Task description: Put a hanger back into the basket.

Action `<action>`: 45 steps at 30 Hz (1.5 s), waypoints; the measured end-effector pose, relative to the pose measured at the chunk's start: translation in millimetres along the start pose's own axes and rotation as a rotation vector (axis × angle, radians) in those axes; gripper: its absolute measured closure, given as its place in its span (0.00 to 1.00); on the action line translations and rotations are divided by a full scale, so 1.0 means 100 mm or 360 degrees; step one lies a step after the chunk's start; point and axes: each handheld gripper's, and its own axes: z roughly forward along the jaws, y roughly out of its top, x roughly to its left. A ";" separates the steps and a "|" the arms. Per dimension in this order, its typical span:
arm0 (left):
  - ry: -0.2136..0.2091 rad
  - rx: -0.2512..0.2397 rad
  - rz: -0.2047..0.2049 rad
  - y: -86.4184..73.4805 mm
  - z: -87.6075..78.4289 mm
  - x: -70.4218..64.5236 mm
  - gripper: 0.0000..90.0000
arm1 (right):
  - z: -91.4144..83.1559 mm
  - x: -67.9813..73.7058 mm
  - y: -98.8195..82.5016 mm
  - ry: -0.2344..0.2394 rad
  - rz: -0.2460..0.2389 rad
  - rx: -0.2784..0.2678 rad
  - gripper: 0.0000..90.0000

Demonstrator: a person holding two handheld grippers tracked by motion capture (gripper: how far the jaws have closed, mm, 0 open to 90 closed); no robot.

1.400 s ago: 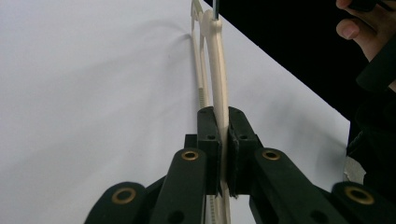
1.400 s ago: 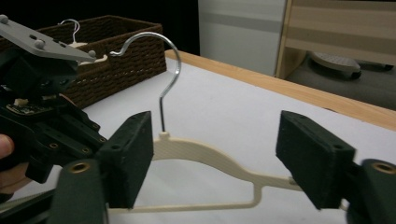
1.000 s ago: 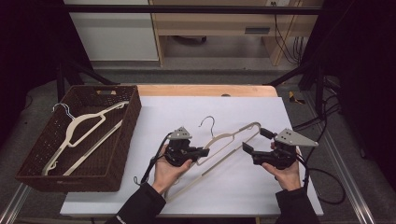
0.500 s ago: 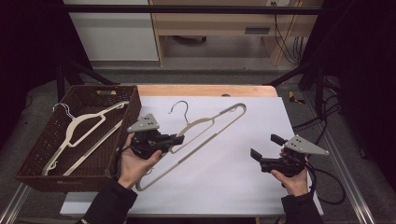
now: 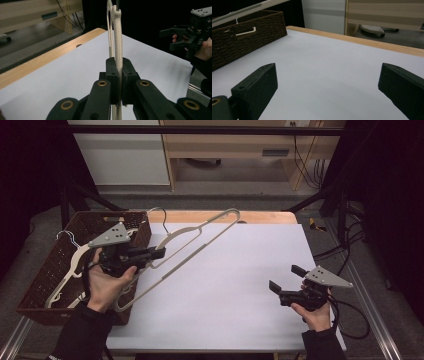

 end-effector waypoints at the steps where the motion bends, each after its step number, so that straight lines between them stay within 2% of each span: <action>1: 0.0005 -0.0004 0.0000 0.01 -0.03 0.03 0.96 | 0.00 0.00 0.00 -0.0001 -0.0005 0.0002 0.03; 5: 0.0046 -0.0001 -0.0008 0.05 -0.16 0.17 0.96 | 0.00 0.00 0.00 -0.0004 -0.0005 0.0006 0.02; 6: 0.0070 0.0004 -0.0008 0.05 -0.23 0.24 0.96 | 0.00 0.00 0.00 -0.0009 -0.0006 0.0007 0.02; 8: 0.0078 -0.0004 -0.0031 0.04 -0.31 0.33 0.96 | 0.00 0.00 0.00 -0.0006 -0.0002 0.0007 0.02; 9: 0.0078 -0.0004 -0.0031 0.04 -0.31 0.33 0.96 | 0.00 0.00 0.00 -0.0006 -0.0002 0.0007 0.02; 10: 0.0089 -0.0007 -0.0043 0.02 -0.39 0.41 0.96 | 0.00 -0.01 0.00 -0.0011 -0.0004 0.0007 0.02; 11: 0.0089 -0.0007 -0.0043 0.02 -0.39 0.41 0.96 | 0.00 -0.01 0.00 -0.0011 -0.0004 0.0007 0.02; 18: 0.0176 -0.0012 -0.0049 -0.04 -0.71 0.68 0.96 | 0.03 0.01 -0.01 -0.0007 -0.0008 0.0023 0.02; 21: 0.0198 -0.0013 -0.0051 -0.06 -0.79 0.75 0.96 | 0.03 0.00 -0.01 -0.0004 -0.0012 0.0019 0.02; 23: 0.0219 -0.0022 -0.0074 -0.11 -0.88 0.86 0.96 | 0.03 0.01 0.00 -0.0001 -0.0002 0.0021 0.02; 26: 0.0235 -0.0016 -0.0081 -0.15 -0.93 0.93 0.96 | 0.03 0.01 -0.01 -0.0002 -0.0011 0.0023 0.02; 32: 0.0303 0.0055 -0.0111 -0.30 -1.05 1.14 0.96 | 0.03 0.01 0.00 -0.0004 -0.0005 0.0021 0.02; 34: 0.0327 0.0069 -0.0139 -0.38 -1.12 1.24 0.96 | 0.04 0.01 -0.01 -0.0004 -0.0005 0.0023 0.02; 36: 0.0332 0.0071 -0.0148 -0.41 -1.14 1.27 0.96 | 0.04 0.01 -0.01 -0.0001 -0.0009 0.0027 0.02; 37: 0.0349 0.0084 -0.0169 -0.48 -1.18 1.35 0.96 | 0.05 0.02 -0.01 0.0000 -0.0007 0.0034 0.02; 42: 0.0392 0.0099 -0.0231 -0.61 -1.24 1.46 0.96 | 0.05 0.01 -0.01 0.0002 -0.0008 0.0031 0.02; 45: 0.0420 0.0144 -0.0252 -0.72 -1.28 1.54 0.96 | 0.05 0.01 -0.01 0.0005 -0.0007 0.0033 0.02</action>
